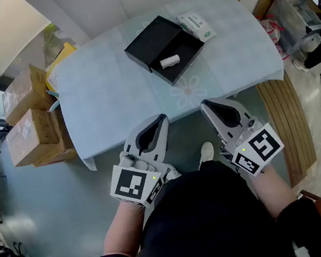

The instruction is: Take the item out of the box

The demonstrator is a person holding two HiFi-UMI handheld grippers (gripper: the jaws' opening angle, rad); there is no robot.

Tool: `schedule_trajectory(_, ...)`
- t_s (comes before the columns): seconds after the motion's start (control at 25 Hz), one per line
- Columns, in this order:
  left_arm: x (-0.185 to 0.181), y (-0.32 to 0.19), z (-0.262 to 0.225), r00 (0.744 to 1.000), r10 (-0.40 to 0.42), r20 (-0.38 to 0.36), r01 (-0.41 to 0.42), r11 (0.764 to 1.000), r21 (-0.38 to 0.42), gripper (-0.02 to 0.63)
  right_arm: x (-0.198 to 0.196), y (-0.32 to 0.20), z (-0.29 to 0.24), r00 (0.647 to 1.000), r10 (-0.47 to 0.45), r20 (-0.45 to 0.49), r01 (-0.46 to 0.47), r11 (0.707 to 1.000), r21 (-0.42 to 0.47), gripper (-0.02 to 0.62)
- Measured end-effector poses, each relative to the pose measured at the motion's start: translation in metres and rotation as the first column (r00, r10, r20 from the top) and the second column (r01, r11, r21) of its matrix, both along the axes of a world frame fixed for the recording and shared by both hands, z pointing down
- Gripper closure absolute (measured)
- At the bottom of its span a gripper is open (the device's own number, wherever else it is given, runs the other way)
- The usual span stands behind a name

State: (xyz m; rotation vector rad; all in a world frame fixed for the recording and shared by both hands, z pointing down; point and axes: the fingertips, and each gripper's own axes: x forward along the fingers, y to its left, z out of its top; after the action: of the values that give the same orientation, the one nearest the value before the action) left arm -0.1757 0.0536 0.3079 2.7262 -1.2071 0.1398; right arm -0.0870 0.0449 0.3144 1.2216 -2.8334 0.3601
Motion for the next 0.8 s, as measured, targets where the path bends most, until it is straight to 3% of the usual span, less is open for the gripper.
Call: schedule_trajectory(0.8, 0.0005, 0.0037, 0.0038, 0.999, -0.035, 0.014, 0.035, 0.999, -0.002, 0.597, 0.0012, 0.0006, 0.0015, 0.999, -0.045, 0.008, 0.045, 0.999, 0.003, 0.586)
